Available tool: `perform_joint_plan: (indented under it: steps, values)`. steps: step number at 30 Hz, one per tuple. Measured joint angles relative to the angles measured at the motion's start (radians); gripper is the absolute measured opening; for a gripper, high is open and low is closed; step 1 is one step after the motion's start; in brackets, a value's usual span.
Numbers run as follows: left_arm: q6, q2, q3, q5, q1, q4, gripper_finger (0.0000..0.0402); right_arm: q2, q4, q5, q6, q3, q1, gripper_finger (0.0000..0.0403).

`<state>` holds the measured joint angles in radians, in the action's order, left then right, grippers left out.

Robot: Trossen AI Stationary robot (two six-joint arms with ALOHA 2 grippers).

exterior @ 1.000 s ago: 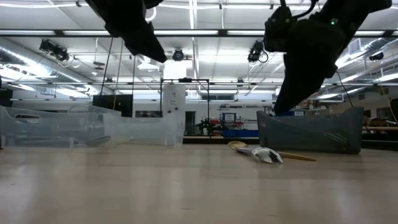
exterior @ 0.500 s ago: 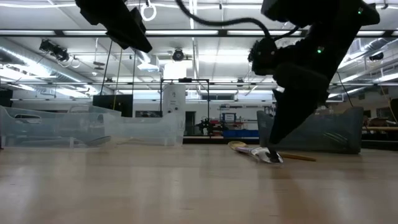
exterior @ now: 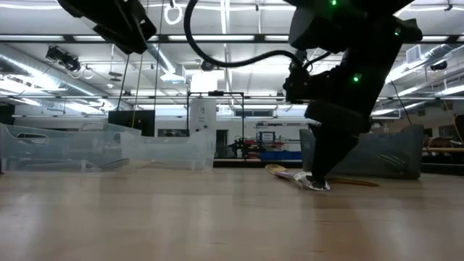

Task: Sort silverware by color (type)
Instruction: Put the gold spoon into the top transparent bin

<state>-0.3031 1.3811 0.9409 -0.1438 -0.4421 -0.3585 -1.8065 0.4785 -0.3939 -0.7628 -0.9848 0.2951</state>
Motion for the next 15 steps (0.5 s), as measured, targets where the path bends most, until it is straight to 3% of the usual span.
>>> perform_joint_plan:
  steps: [9,15]
  values:
    - [0.0,0.0,0.0,0.001,-0.092,-0.001,0.013,-0.035,0.0,0.062,-0.009,-0.004,0.0,0.0118]
    - [0.0,0.0,0.0,0.0,-0.107,0.002,0.013,-0.034,0.003,0.085,-0.028,-0.004,0.0,0.0059]
